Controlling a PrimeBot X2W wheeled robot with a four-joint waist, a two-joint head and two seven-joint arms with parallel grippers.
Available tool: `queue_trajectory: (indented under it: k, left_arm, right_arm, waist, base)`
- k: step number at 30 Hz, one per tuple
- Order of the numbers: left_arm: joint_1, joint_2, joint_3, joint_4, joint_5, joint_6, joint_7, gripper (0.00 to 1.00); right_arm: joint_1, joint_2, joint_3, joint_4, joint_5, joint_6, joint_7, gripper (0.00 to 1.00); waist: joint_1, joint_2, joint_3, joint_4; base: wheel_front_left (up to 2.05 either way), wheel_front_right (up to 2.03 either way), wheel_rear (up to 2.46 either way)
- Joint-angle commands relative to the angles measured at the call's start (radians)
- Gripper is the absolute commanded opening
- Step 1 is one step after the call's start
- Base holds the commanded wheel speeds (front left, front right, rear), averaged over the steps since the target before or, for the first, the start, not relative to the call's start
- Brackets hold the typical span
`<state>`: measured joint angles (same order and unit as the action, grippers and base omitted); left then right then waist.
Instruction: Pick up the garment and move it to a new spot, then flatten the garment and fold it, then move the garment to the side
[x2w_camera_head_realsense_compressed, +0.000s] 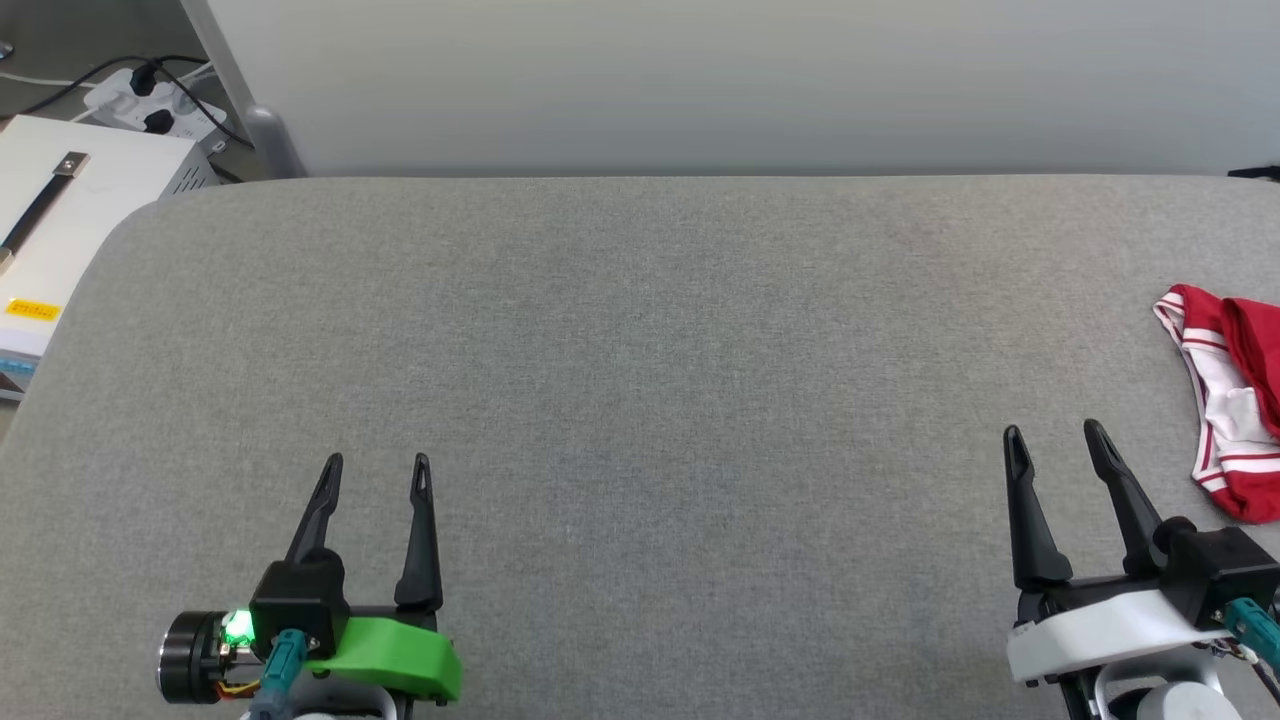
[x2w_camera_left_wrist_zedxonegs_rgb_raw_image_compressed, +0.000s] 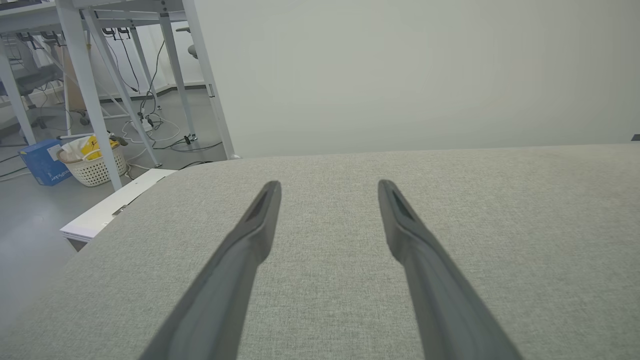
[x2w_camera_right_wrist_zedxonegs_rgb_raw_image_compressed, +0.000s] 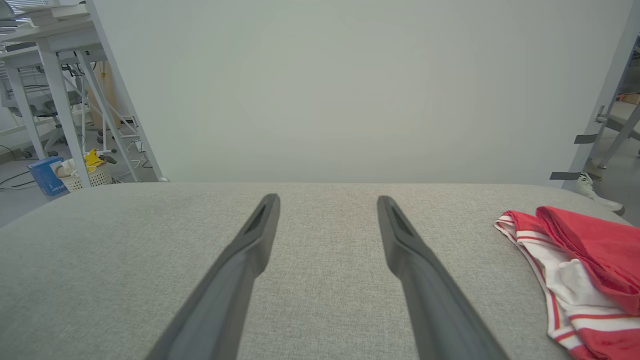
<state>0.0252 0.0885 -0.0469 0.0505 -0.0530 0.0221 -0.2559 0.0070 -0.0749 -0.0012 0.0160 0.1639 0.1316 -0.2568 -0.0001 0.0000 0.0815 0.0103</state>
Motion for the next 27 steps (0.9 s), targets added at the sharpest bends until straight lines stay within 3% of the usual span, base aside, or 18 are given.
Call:
queue_trajectory:
  k: [1, 26, 27]
  left_arm:
    - [0.018, -0.007, 0.004, -0.003, -0.008, -0.006, -0.006, 1.00]
    - [0.060, -0.025, 0.019, 0.007, -0.015, -0.046, -0.006, 1.00]
    - [0.046, -0.021, 0.019, 0.005, -0.009, -0.042, 0.000, 0.00]
  right_arm:
    - [0.019, 0.003, 0.000, -0.012, 0.008, -0.001, -0.005, 1.00]
    - [0.114, 0.016, -0.016, -0.036, -0.009, -0.001, -0.005, 1.00]
    - [0.100, 0.013, -0.017, -0.034, -0.004, 0.000, 0.000, 0.00]
  waist:
    - [0.0001, 0.0000, -0.011, -0.008]
    - [0.0001, 0.0000, -0.050, -0.016]
    - [0.0001, 0.0000, -0.050, -0.016]
  base:
    - [0.00, 0.00, 0.00]
    - [0.00, 0.00, 0.00]
    - [0.00, 0.00, 0.00]
